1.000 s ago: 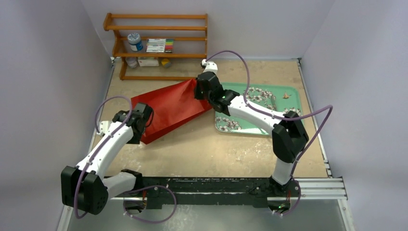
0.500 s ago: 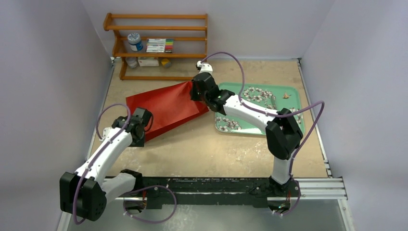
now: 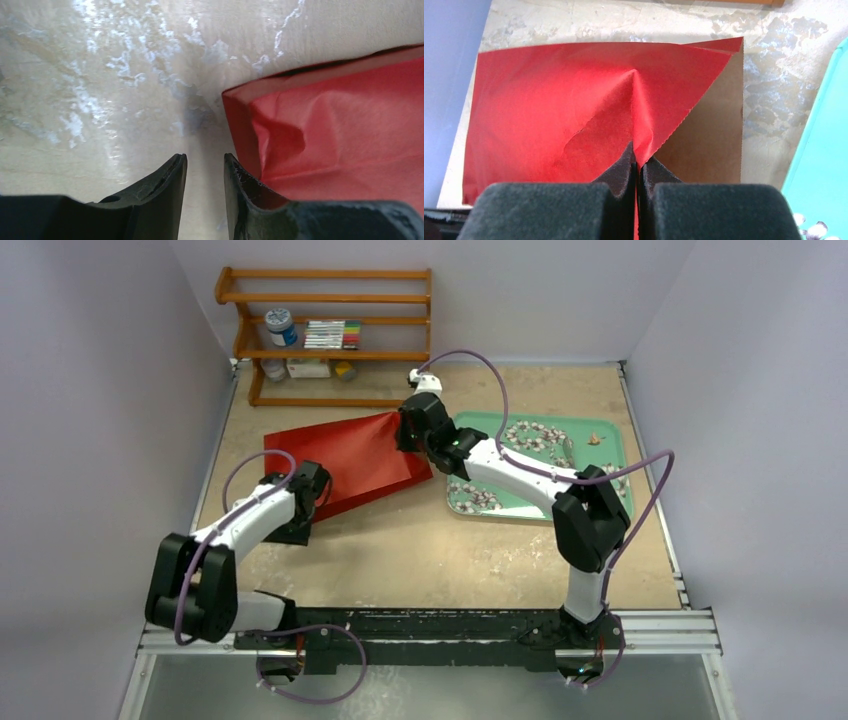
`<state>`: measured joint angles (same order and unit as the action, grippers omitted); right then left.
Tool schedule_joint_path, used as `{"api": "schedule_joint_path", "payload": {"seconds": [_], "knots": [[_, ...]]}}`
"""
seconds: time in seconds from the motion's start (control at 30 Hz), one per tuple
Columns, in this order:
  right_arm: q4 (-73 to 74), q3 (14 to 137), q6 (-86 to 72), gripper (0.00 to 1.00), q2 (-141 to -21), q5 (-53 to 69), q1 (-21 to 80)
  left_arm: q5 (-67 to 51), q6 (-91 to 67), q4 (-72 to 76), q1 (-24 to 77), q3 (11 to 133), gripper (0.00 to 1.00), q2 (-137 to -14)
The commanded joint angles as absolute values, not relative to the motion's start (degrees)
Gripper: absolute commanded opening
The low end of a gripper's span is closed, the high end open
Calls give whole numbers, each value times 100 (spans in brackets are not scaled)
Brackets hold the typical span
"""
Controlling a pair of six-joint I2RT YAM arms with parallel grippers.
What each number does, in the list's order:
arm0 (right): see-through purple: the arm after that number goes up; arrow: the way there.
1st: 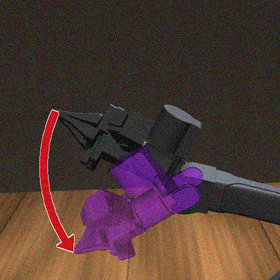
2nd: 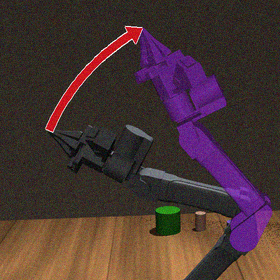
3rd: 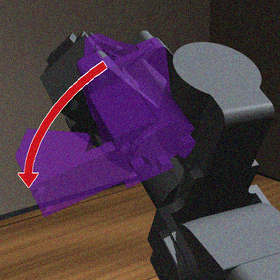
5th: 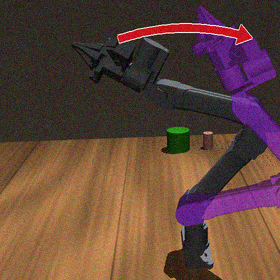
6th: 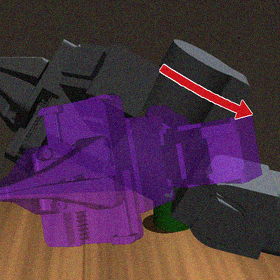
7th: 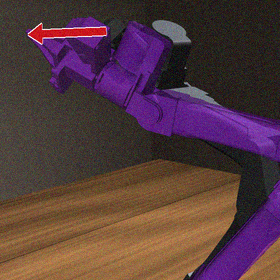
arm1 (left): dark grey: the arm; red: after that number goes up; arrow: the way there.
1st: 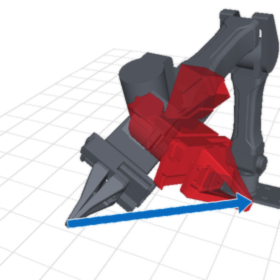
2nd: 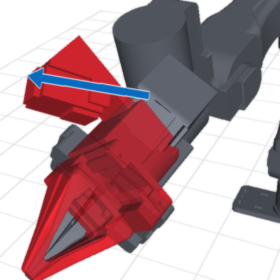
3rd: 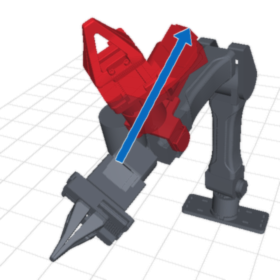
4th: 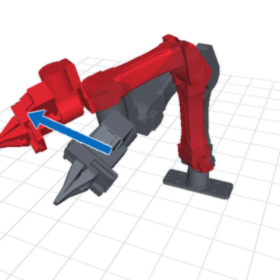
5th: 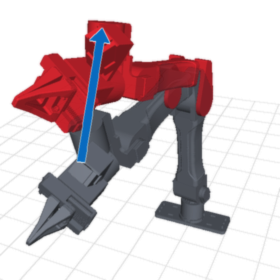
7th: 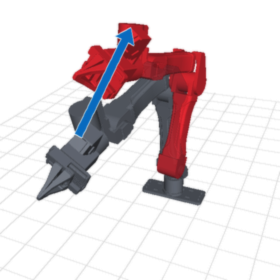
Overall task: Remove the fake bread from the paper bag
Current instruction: Place the paper bag at the center of the board.
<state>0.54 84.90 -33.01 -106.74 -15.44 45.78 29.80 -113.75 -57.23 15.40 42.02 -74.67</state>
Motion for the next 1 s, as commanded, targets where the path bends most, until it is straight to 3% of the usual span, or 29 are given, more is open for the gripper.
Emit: {"api": "schedule_joint_path", "payload": {"seconds": [0.0, 0.63, 0.97], "knots": [[26, 8332, -3372, 0, -10316, -1478, 4715, 3374, -11142, -5280, 1371, 4668, 34, -7910], [174, 8842, -3299, 0, -11020, -1375, 5664, 3854, -9954, -5088, 81, 5313, 37, -8194], [87, 8859, -3241, 19, -11065, -1189, 5746, 3924, -9650, -4983, -179, 5579, 38, -8577]]}}
